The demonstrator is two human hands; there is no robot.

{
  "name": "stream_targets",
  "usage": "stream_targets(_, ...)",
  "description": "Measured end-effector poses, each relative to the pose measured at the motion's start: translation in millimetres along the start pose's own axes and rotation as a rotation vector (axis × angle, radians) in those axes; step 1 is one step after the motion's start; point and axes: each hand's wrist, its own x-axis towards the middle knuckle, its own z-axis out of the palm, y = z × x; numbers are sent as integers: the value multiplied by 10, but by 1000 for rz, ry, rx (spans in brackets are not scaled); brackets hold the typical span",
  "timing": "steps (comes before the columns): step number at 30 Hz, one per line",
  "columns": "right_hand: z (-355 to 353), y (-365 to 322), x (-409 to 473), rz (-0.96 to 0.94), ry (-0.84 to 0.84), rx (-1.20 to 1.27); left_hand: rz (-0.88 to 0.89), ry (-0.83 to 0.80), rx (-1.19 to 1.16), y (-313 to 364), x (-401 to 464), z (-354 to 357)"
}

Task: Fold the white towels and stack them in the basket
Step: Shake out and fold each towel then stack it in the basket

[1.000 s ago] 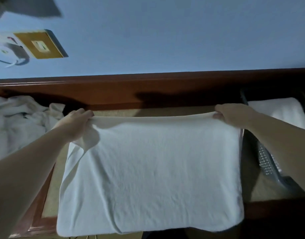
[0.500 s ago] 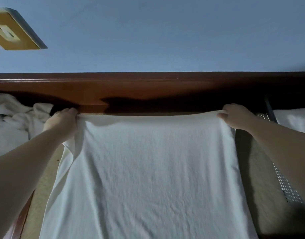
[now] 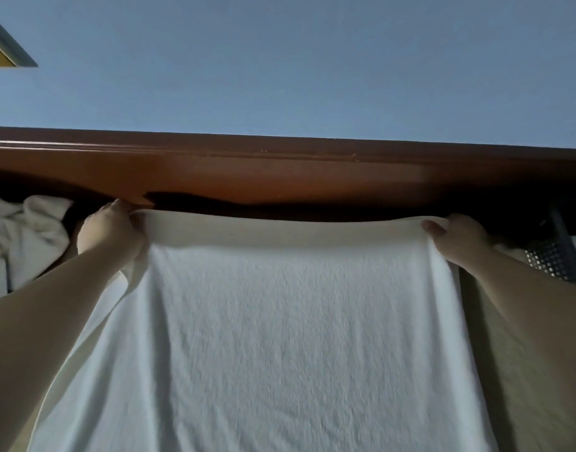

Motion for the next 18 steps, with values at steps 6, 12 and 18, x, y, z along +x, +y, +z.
stream_targets(6, 90, -50, 133, 108, 25, 135, -123, 11, -60, 50, 93, 194)
stream_targets(12, 106, -98, -83, 236, 223, 237, -300, -44, -135, 104, 99, 209)
stream_targets(18, 390, -965, -992, 54, 459, 205, -423, -231, -134, -60, -100, -53)
